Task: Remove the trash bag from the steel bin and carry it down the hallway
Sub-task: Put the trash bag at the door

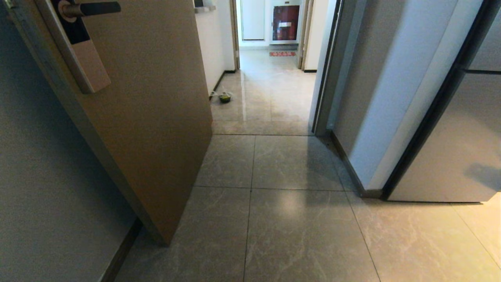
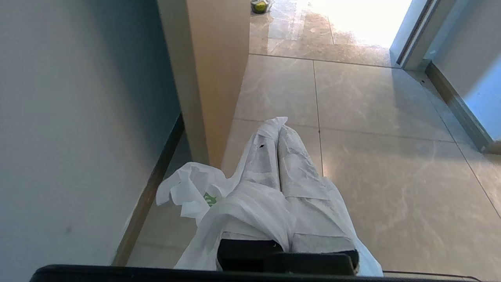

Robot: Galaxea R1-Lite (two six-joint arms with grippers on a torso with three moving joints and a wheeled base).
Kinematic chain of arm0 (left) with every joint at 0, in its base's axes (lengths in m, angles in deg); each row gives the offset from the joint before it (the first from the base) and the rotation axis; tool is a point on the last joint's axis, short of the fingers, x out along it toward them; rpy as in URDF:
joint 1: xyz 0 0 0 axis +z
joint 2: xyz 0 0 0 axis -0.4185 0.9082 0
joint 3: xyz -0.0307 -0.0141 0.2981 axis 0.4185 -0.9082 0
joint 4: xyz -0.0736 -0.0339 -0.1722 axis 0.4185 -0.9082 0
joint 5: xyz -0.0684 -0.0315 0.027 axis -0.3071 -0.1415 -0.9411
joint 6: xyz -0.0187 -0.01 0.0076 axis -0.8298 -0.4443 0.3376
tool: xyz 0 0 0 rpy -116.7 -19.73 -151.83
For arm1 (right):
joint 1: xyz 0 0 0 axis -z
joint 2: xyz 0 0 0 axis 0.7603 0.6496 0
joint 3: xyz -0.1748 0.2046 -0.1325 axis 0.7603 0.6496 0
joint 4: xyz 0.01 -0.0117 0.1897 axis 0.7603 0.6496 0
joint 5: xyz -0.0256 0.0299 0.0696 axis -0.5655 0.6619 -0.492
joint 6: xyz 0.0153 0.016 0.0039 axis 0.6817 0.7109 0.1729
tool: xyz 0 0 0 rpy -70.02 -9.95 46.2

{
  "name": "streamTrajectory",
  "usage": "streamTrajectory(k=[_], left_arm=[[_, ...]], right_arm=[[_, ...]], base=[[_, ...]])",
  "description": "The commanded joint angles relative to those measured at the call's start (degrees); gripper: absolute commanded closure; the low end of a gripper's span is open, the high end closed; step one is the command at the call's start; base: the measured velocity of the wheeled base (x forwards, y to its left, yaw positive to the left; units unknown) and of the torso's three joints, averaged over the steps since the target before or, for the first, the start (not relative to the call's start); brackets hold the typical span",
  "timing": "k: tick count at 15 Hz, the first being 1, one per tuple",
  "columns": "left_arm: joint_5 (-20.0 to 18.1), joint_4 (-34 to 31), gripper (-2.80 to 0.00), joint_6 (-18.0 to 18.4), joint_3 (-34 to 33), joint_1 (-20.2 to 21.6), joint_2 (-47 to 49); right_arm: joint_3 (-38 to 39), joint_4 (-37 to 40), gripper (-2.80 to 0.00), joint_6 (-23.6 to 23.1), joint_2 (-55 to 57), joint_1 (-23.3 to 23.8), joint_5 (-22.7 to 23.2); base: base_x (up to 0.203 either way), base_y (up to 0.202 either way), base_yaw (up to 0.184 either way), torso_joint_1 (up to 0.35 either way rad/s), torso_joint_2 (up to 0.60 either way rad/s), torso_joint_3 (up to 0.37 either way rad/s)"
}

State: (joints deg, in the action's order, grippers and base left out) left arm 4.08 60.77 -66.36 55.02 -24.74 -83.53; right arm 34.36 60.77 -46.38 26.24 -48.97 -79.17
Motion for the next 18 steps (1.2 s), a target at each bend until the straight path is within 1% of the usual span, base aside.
streamTrajectory(k=[1, 18], left_arm=[[0.0, 0.0, 0.0, 0.0, 0.0, 0.0, 0.1], [0.0, 0.0, 0.0, 0.0, 0.0, 0.0, 0.1]], right_arm=[[0.0, 0.1, 0.0, 0.0, -0.1, 0.0, 0.0], [0.0, 0.1, 0.0, 0.0, -0.1, 0.0, 0.0]], base=[[0.193, 0.0, 0.002, -0.002, 0.0, 0.002], [0.192, 0.0, 0.001, 0.002, 0.0, 0.003]])
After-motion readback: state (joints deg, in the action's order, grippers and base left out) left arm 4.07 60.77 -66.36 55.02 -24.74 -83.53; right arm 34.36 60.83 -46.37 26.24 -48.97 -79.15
